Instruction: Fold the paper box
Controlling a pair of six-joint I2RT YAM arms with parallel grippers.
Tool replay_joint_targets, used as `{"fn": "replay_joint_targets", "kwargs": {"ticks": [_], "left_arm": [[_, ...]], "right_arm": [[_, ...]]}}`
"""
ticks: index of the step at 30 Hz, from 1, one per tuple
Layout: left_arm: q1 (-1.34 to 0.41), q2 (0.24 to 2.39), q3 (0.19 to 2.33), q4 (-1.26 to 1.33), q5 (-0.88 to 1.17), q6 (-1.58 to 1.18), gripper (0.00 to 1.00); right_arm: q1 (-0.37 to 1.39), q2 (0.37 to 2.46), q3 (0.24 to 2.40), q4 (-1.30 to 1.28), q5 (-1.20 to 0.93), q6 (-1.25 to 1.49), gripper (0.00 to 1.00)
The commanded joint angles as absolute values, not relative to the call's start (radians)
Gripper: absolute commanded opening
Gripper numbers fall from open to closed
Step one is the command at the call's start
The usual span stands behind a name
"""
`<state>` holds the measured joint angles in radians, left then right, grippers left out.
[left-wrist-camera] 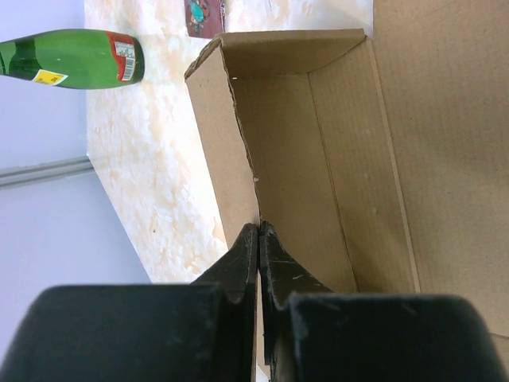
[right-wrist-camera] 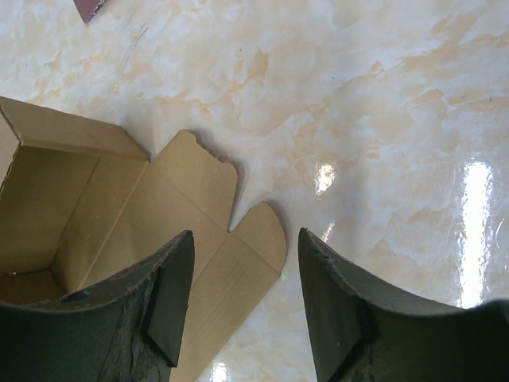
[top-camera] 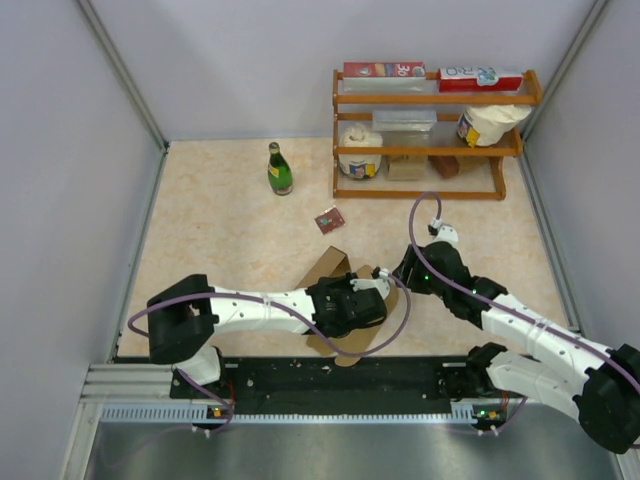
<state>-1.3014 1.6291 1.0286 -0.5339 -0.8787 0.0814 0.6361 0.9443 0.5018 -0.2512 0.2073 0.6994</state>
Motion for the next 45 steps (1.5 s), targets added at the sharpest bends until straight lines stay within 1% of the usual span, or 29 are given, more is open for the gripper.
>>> {"fn": "replay_joint_targets", "kwargs": {"ticks": [1,7,12,17,22,27,30,36,45], "left_arm": [[-1.307,1.637,1.049,-0.52,-0.85,0.058,0.0],[-1.305,1.646,1.04,-0.509,-0.815,0.022,0.0],[-1.267,1.583,1.029,-0.492,-0.737,0.005,0.0],[-1.171,1.499,1.0,-0.469,-0.615,-0.044,0.0],[-1.069,1.425,0.98,-0.448,-0.485,-0.046,0.0],[-0.954,1.364,0.942,-0.4,-0.237,-0.049,0.0],[-0.913,1.359,0.919,-0.388,-0.147,-0.057,0.0],[-0.884,1.373,0.884,-0.365,-0.068,-0.144,0.0],[-0.858,1.376,0.812,-0.265,-0.067,-0.273,0.0]], "right_arm": [[0.627,0.922,0.505,-0.229,0.206,0.692,0.54],[0.627,0.92,0.515,-0.232,0.207,0.678,0.54],[0.626,0.904,0.567,-0.261,0.241,0.641,0.54],[0.624,0.893,0.64,-0.296,0.288,0.589,0.55],[0.608,0.916,0.716,-0.311,0.281,0.543,0.55],[0.581,0.983,0.816,-0.328,0.203,0.488,0.55],[0.558,1.046,0.899,-0.344,0.138,0.447,0.56],[0.526,1.257,1.11,-0.403,0.035,0.407,0.58],[0.502,1.626,1.368,-0.417,-0.159,0.388,0.62]]}}
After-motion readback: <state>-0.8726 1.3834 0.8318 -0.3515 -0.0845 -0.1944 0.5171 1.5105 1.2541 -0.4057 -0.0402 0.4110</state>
